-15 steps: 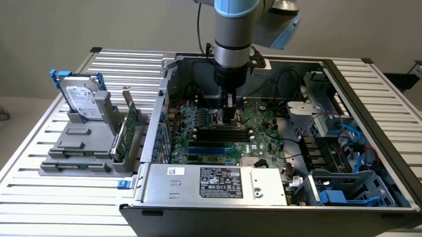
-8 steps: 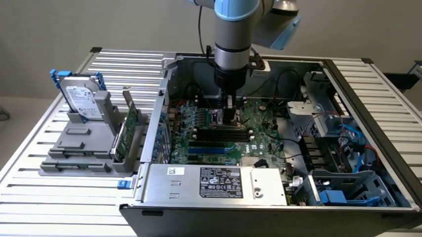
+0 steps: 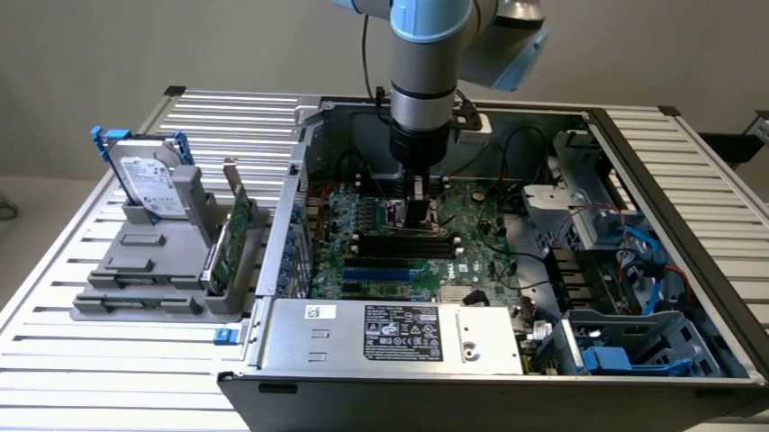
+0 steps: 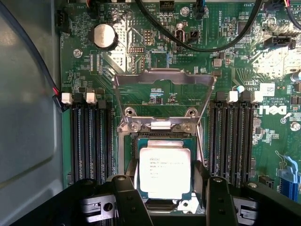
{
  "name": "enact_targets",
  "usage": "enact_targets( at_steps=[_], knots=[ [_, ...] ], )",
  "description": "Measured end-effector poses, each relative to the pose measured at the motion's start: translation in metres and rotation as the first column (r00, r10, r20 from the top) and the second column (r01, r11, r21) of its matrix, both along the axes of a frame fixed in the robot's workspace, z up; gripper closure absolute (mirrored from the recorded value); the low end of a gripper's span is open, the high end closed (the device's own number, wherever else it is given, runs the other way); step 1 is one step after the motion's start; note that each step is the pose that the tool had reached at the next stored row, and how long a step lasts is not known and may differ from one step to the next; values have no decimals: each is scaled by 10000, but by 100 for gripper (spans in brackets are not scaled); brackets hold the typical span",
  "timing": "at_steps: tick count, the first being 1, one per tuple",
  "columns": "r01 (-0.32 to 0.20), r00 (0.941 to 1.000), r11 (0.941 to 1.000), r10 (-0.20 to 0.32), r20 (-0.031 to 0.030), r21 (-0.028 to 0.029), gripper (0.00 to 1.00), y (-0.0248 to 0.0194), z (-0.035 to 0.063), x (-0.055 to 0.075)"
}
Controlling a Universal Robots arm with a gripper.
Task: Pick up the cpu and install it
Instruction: 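Place the cpu into insertion slot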
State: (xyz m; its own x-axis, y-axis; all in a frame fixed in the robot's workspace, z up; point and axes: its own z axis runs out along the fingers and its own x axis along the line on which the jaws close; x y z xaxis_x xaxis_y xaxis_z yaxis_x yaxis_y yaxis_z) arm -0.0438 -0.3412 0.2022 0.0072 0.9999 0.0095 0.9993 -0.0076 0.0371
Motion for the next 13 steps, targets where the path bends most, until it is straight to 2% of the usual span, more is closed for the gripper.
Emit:
enact_targets(
  at_steps=[8,13],
  knots=[
    [0,10000,10000,0,3,-14,45,25,-22,0],
    [1,10000,10000,-1,1,-75,45,30,-39,0]
  ],
)
